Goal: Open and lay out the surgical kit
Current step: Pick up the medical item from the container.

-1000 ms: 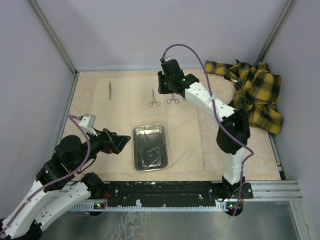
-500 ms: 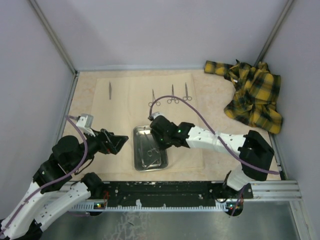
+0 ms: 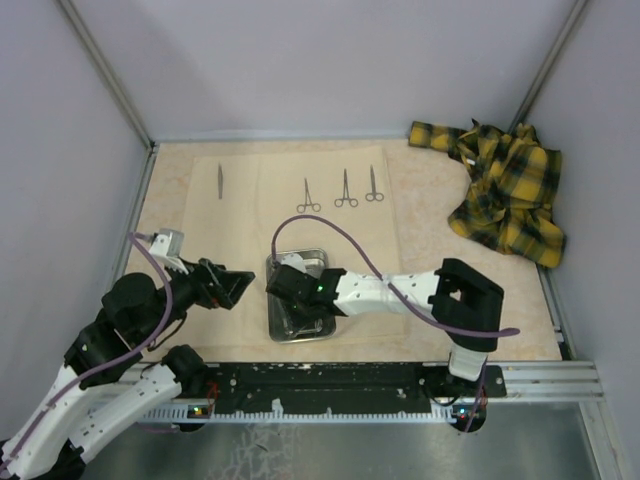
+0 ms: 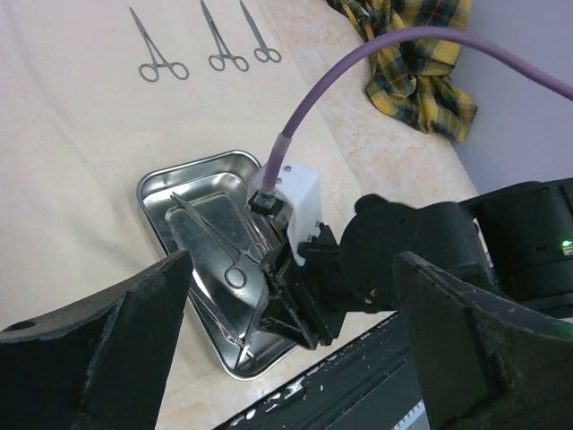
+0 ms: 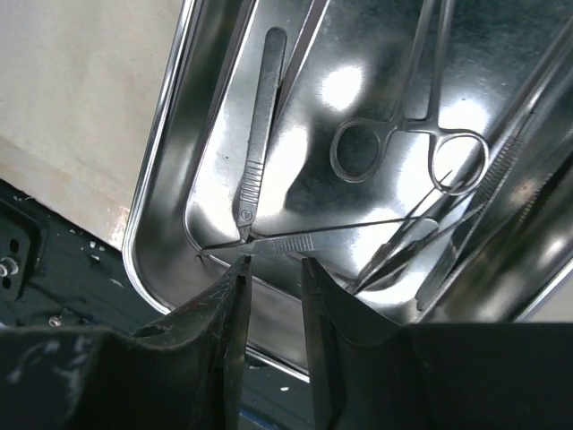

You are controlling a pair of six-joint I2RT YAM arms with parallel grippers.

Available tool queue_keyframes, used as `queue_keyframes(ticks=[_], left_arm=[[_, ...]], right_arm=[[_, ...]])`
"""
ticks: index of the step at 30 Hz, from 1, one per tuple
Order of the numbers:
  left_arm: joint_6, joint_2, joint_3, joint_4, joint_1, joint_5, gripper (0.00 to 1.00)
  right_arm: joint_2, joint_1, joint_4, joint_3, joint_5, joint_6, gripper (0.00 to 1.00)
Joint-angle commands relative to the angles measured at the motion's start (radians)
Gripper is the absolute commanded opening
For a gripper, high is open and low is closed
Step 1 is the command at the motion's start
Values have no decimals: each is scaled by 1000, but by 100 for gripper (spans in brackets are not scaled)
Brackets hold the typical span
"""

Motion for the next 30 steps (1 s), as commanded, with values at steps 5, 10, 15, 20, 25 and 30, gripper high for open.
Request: queue_keyframes(ticks=[5,10,15,20,25,30], left_arm=[[2,-36,22,-13,-4,-11,99],[2,-45,25,-18,-4,-10,99],[-1,-56,29,-24,-3,-11,99],[-4,-66,24,-23,-3,-14,99],[-1,-62,28,-24,-3,-13,99],[-6,-73,27,-27,-3,-15,99]], right_arm=[[90,39,-28,125,66,75,34],[147,46,-57,166,79,87,35],[175,49,-66,180,77,96,35],[185,50,-73,187,80,98,35],[189,50,-81,189,89,99,35],[198,50,-87,195,88,98,36]])
